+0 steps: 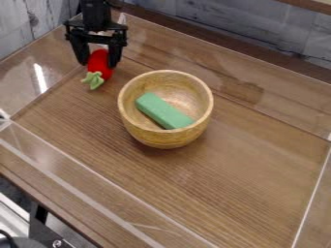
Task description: Move the red fruit to the right side of the table
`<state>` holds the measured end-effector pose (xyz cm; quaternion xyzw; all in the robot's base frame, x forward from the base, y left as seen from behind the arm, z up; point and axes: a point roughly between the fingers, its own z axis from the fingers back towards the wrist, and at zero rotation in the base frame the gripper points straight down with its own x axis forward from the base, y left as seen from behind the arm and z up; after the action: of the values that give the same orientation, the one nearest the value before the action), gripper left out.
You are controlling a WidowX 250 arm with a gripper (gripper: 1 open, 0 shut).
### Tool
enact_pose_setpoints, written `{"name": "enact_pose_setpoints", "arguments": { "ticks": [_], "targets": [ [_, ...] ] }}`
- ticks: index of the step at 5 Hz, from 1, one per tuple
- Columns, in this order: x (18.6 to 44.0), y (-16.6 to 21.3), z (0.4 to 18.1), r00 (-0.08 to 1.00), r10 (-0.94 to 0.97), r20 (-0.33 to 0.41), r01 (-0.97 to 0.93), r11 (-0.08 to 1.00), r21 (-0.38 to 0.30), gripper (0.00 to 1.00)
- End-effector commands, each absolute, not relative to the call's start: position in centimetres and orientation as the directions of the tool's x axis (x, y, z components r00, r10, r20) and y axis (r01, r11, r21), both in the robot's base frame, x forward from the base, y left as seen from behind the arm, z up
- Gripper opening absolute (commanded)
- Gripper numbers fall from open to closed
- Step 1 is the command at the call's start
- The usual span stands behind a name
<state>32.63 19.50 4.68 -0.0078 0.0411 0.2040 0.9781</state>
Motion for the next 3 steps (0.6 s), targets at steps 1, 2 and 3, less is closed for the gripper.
{"name": "enact_pose_setpoints", "arguments": {
  "ticks": [1, 2, 3],
  "targets": [
    [33.9, 18.7, 5.1, 0.931, 0.363, -0.028, -0.363, 0.932, 0.003, 1.00],
    [34.6, 17.7, 3.8, 0.942, 0.333, -0.028, -0.334, 0.943, -0.002, 0.00],
    [35.1, 16.5, 6.3, 0.931, 0.365, 0.002, -0.365, 0.931, 0.004, 0.00]
  ]
}}
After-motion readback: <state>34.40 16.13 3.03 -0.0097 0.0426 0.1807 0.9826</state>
